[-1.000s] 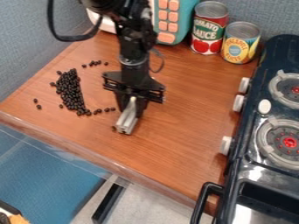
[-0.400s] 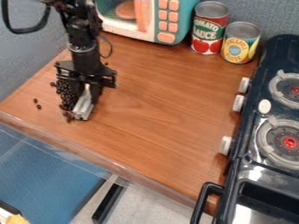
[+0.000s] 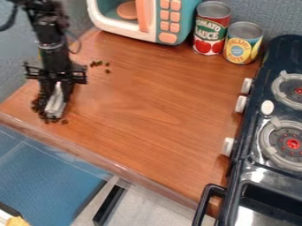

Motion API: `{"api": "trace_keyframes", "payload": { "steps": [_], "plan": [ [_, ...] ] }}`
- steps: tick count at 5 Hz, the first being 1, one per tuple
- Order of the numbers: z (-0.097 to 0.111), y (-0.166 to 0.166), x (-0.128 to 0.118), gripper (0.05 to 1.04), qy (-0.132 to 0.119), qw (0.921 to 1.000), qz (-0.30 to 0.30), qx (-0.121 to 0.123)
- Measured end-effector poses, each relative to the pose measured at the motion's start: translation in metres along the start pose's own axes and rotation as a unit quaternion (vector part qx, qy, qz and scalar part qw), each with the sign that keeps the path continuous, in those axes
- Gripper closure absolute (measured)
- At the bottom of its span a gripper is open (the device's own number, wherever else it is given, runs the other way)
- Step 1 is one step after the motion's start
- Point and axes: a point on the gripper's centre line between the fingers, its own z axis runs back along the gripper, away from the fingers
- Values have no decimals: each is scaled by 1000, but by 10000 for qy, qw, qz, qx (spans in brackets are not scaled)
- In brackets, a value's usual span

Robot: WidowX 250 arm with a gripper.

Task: Sweep into pile

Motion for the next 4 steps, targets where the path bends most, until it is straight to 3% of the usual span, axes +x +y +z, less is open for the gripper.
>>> {"api": "trace_keyframes", "payload": {
  "steps": [1, 2, 3, 4],
  "plan": [
    [2, -3, -2, 716, 109, 9999, 77, -108],
    [8, -17, -5, 715, 274, 9988, 91, -388],
    [37, -44, 0, 716, 194, 9970, 127, -736],
    [51, -73, -1, 716, 357, 9948, 109, -947]
  ]
}}
